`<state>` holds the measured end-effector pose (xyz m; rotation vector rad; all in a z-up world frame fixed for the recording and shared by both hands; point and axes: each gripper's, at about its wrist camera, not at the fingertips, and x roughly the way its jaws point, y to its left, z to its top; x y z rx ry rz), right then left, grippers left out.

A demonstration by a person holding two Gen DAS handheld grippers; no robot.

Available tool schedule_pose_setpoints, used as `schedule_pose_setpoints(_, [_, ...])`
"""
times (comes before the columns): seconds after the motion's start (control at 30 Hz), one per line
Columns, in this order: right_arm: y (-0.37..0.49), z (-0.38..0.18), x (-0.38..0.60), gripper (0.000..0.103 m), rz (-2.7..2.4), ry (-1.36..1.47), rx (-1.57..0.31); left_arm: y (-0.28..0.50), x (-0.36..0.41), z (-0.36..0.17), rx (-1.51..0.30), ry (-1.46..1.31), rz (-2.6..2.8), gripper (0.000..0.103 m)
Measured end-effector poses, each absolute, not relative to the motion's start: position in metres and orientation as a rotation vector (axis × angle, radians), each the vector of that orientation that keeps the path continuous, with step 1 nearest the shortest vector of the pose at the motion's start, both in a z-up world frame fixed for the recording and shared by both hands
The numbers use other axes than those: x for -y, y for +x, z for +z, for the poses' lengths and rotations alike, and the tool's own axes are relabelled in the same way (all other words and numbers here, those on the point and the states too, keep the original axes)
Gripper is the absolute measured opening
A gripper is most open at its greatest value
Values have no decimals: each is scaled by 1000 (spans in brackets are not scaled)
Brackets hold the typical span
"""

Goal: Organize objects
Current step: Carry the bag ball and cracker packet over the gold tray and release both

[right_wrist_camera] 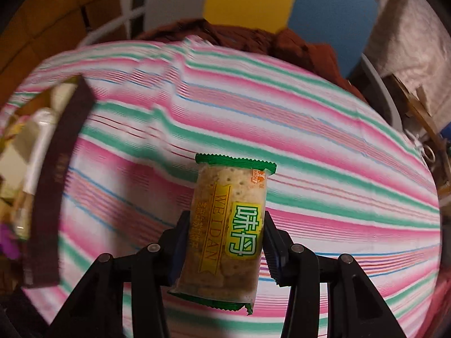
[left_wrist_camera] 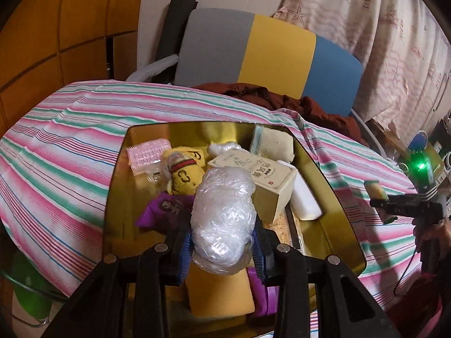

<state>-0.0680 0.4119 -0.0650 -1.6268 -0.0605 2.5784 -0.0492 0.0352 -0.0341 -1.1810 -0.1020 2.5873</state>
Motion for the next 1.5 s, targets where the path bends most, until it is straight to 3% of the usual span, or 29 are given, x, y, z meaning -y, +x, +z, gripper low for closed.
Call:
schedule_pose_setpoints(0.4, [-25, -7, -262, 48, 2996, -1484, 14, -59, -38, -35, 77, -1177, 2648, 36])
schedule_pose_setpoints(0.67, [-27, -33, -209, 48, 3041, -1535, 49, -61, -37, -40, 32, -1181, 2667, 36])
schedule_pose_setpoints(1.1, [-44, -63, -204, 49, 2962, -1657, 30, -81, -47, -57, 45, -1246, 2625, 37])
schedule_pose_setpoints(1.23, [-43, -63, -207, 51, 2973, -1654, -4, -84, -48, -61, 64, -1274, 2597, 48])
schedule_pose_setpoints(1.37, [-42, -58, -211, 58, 2996, -1624, -52, -82, -47, -61, 56, -1262, 2605, 54])
schedule_pose_setpoints(1.5, [-35, -49, -214, 58, 3026, -1563, -89, -76, -38, -54, 93, -1238, 2614, 56])
